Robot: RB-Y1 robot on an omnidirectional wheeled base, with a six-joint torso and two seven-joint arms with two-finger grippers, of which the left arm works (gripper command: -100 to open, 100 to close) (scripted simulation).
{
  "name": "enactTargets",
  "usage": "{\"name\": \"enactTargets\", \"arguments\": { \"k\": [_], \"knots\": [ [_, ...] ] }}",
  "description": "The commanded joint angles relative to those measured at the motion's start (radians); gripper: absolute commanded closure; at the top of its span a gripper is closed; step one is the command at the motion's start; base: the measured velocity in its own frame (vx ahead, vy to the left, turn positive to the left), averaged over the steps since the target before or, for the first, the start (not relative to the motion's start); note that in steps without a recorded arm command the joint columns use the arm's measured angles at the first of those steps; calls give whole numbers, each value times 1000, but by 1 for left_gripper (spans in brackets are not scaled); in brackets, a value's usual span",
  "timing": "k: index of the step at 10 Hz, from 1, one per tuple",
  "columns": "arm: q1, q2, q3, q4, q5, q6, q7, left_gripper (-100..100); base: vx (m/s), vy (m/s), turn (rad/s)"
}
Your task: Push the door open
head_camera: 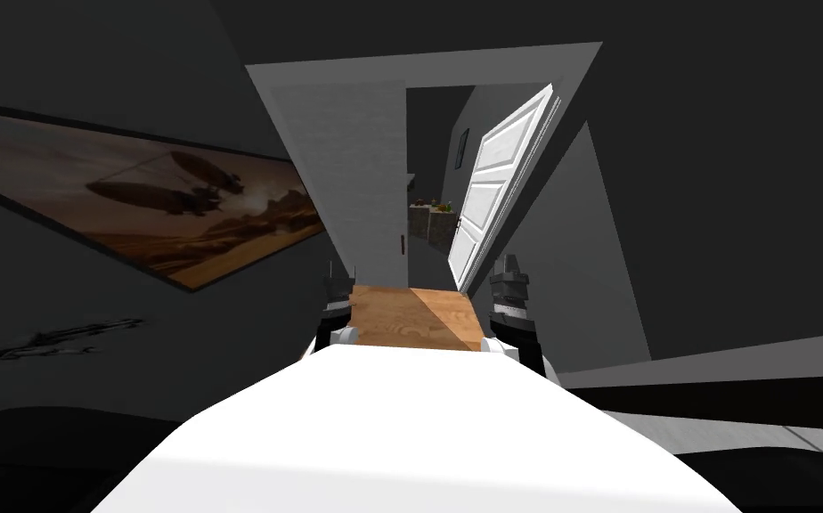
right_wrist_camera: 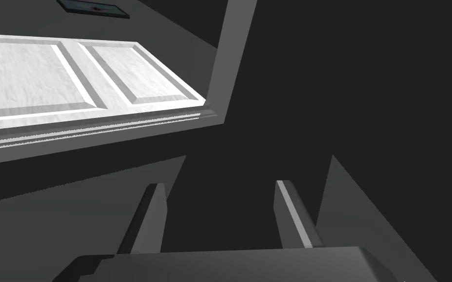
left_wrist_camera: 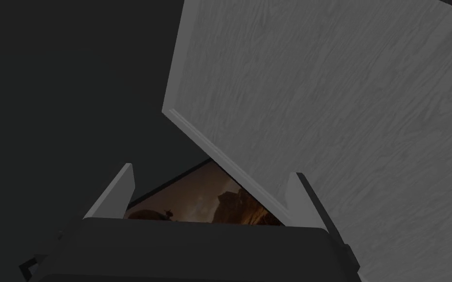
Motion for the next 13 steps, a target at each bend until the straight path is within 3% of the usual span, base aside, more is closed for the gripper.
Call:
{"name": "enactTargets", "arguments": {
  "k": [1, 13],
  "knots": [
    [-14, 5, 0, 41, 20, -10, 29, -100, 90, 17, -154],
    [-124, 17, -4, 338, 167, -66, 237, -100, 94, 32, -133]
  ]
}}
